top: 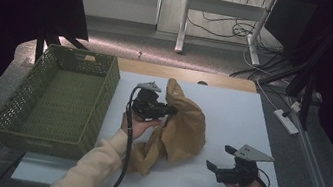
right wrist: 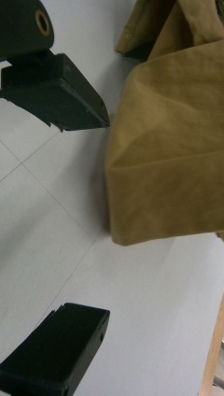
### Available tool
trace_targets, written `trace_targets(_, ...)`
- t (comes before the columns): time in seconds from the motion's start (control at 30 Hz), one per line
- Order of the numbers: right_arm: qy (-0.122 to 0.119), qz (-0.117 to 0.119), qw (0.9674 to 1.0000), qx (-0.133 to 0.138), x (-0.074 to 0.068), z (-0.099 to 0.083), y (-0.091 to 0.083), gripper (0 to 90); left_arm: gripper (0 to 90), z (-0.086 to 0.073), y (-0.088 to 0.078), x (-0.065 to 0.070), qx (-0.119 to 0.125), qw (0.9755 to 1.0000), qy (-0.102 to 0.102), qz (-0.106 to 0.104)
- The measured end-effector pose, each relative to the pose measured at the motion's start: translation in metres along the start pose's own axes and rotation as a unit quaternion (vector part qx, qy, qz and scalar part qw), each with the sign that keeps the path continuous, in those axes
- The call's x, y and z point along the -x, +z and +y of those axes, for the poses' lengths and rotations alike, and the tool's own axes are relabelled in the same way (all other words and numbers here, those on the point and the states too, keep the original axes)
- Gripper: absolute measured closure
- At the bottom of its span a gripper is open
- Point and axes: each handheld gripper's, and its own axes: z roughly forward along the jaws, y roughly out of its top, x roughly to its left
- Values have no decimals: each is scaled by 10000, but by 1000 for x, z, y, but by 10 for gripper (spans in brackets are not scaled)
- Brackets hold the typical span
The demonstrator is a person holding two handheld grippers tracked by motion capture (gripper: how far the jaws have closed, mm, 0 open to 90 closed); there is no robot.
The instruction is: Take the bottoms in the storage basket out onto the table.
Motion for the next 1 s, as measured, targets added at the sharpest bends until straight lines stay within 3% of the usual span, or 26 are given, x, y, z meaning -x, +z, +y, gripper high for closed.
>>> trace_targets(0.5, -7, 2, 10000, -3, 0, 0, 0, 78, 805, -15, 40, -4, -386, 9991, -142, 43)
trace_targets(1.0, -25, -19, 10000, -17, 0, 0, 0, 78, 783, -24, 61, -9, -629, 9976, -279, -99)
